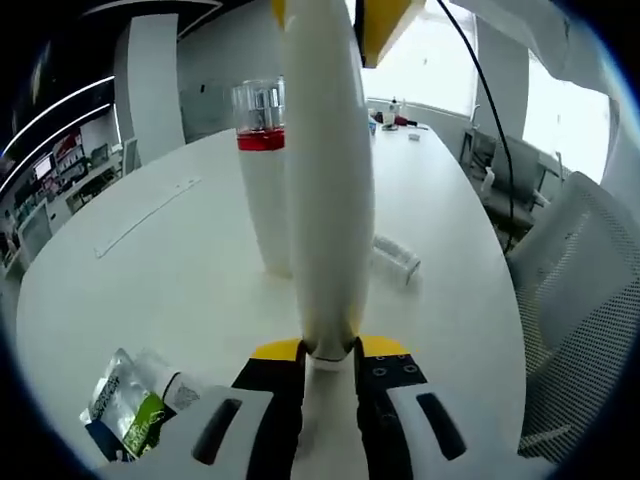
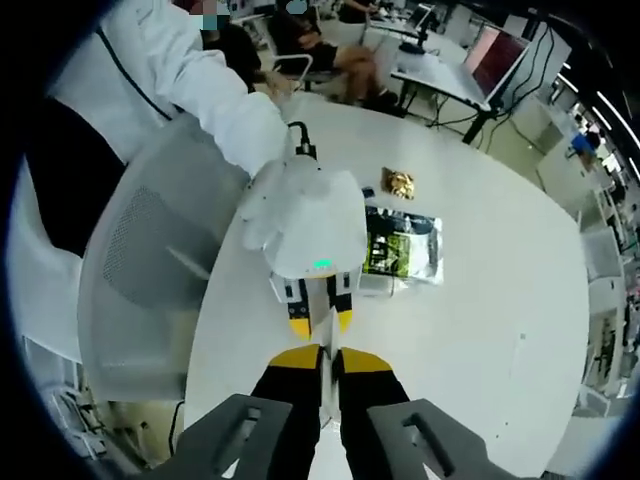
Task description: Arrange the skincare products in the storage area until every visible bottle or jar stands upright without overlapping.
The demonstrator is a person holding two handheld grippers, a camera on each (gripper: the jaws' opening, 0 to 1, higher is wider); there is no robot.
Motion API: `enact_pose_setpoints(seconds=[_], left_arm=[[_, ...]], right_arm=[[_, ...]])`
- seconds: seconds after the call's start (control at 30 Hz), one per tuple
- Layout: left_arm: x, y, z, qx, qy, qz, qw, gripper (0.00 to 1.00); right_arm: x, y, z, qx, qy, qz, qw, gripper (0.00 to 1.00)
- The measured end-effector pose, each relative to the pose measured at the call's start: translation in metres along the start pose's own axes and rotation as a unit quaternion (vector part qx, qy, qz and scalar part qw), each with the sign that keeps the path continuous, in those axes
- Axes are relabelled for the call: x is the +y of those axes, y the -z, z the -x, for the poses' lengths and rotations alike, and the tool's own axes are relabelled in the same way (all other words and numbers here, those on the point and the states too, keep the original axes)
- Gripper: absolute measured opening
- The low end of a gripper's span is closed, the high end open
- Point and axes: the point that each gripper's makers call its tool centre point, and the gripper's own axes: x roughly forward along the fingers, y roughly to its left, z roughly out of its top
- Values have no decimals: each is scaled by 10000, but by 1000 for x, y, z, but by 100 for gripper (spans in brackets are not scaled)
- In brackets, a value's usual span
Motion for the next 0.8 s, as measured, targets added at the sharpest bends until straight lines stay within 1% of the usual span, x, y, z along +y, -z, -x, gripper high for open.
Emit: enact_pose_setpoints(seconds=[0.1, 0.13, 0.2, 0.27, 0.33, 0.43, 0.63, 0.73, 0.8], left_arm=[[8, -2, -3, -18, -78, 183, 9998, 18], [13, -2, -3, -36, -155, 241, 9996, 18], [17, -3, -4, -79, -183, 347, 9992, 18], [19, -4, -6, -86, -186, 400, 9990, 18], [24, -3, -8, -29, -228, 376, 9990, 17], [32, -6, -12, -42, -319, 461, 9984, 17], [40, -11, -17, -45, -391, 481, 9981, 17], [43, -9, -21, 55, -403, 489, 9980, 16], [45, -9, -23, 73, -402, 459, 9981, 16]], right_arm=[[-7, 3, 1, -4, 23, -135, 9999, 0], [-8, 4, 1, -8, 27, -161, 9999, 0], [-17, 7, 1, -34, 45, -334, 9994, 0], [-20, 8, 1, -35, 31, -370, 9993, 0], [-24, 9, 2, -13, 43, -383, 9993, 0], [-31, 12, 2, 13, 43, -397, 9992, 0], [-39, 18, 4, 8, 25, -410, 9992, 0], [-40, 20, 5, -24, -21, -439, 9990, 0], [-44, 22, 5, -9, -26, -460, 9989, 0]])
